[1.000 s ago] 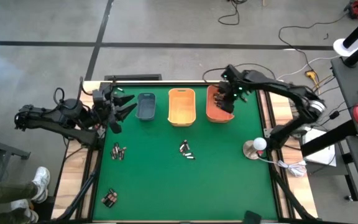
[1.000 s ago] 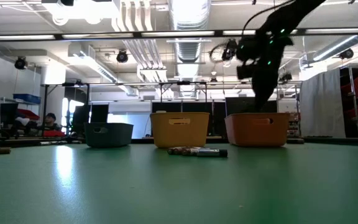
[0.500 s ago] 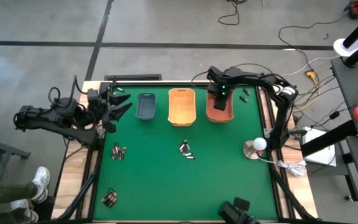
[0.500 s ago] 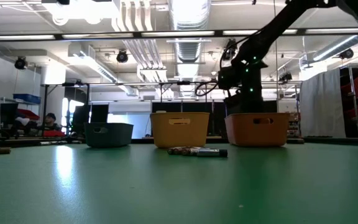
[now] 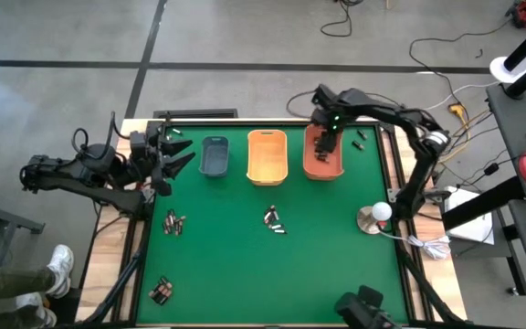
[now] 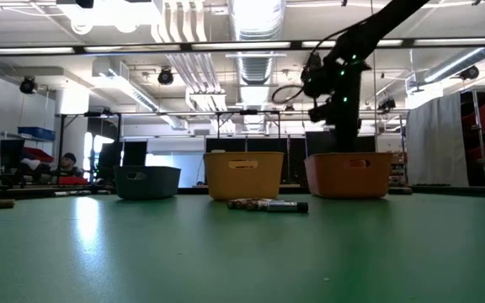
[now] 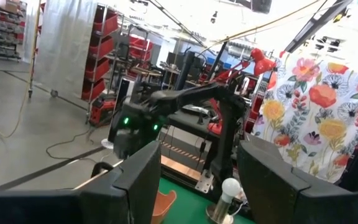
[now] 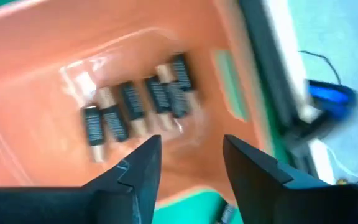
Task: Sort batteries
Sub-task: Put the black battery into the orange bin
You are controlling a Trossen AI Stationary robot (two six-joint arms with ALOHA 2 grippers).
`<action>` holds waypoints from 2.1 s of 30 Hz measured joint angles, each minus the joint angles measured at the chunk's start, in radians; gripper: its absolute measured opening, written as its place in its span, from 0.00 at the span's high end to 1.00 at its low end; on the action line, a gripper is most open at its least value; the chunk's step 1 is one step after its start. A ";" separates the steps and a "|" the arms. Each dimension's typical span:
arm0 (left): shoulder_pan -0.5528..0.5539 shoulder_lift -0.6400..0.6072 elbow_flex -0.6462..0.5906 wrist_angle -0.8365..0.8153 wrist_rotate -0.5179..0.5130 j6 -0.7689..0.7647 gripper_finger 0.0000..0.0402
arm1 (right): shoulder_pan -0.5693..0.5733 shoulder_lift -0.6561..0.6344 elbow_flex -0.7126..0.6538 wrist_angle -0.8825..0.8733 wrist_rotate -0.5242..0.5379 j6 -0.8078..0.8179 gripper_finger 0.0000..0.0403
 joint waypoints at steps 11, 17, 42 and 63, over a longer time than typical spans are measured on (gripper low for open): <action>0.000 -0.004 0.000 -0.029 0.000 0.000 0.52 | -0.144 -0.093 -0.032 -0.105 -0.001 0.108 0.55; 0.000 -0.005 0.000 -0.051 0.025 -0.032 0.52 | -0.200 -0.093 -0.102 -0.062 -0.084 0.109 0.57; 0.000 -0.005 0.000 -0.063 0.020 -0.091 0.52 | -0.277 -0.114 -0.395 0.227 0.037 0.031 0.70; 0.000 -0.005 0.000 -0.063 -0.009 -0.117 0.52 | -0.287 -0.009 -0.353 0.199 0.000 -0.053 0.89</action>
